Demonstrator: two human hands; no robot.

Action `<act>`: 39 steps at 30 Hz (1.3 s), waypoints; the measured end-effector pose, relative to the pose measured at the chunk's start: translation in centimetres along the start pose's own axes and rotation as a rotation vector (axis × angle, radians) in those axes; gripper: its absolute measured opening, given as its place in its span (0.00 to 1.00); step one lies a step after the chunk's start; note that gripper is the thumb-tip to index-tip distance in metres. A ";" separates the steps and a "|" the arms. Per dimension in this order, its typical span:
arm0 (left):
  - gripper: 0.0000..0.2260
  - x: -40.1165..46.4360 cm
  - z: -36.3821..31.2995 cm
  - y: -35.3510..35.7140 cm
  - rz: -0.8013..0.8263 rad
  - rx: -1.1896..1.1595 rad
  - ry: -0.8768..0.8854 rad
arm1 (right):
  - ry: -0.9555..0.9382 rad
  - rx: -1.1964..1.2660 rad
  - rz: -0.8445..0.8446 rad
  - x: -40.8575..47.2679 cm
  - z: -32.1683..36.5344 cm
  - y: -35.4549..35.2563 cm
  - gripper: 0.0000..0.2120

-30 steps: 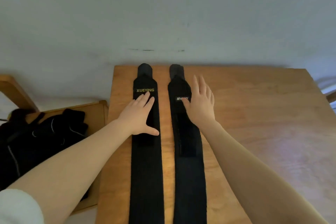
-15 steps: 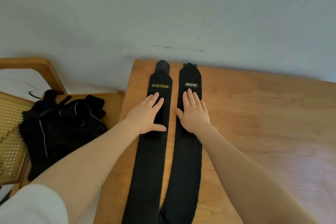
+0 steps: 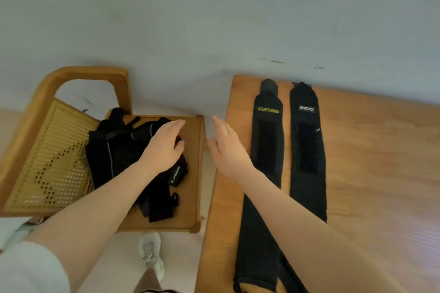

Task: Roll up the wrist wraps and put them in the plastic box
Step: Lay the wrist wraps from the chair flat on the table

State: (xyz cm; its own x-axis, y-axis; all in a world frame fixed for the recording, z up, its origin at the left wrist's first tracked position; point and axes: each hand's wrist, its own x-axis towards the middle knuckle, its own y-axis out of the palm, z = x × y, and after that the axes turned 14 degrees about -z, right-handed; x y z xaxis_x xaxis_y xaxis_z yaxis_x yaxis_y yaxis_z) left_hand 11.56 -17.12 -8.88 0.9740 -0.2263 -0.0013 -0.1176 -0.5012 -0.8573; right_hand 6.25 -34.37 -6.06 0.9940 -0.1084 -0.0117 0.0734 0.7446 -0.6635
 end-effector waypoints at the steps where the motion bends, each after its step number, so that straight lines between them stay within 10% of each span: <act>1: 0.25 -0.4 2.7 -1.0 0.019 0.015 -0.052 | 0.024 0.021 0.031 0.2 1.1 1.6 0.25; 10: 0.28 -1.8 21.6 -5.9 0.157 0.031 -0.328 | 0.274 -0.140 0.283 3.1 5.4 18.6 0.25; 28: 0.23 -0.8 31.6 3.4 0.336 -0.107 -0.220 | 0.432 -0.676 0.288 5.6 -5.1 33.1 0.38; 33: 0.24 -0.3 30.2 3.1 0.301 -0.176 -0.206 | 0.272 -0.461 0.255 5.9 -2.2 30.1 0.10; 39: 0.24 1.9 25.4 -1.4 0.473 -0.221 0.215 | -0.335 -0.494 0.135 3.9 4.8 26.2 0.13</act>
State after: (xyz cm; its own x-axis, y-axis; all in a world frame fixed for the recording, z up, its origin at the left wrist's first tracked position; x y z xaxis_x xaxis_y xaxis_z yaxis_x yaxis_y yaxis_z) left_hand 18.46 4.34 -20.76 0.7468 -0.6224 -0.2343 -0.5921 -0.4617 -0.6605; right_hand 12.45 -12.16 -19.93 0.9692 0.2380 0.0631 -0.0210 0.3353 -0.9419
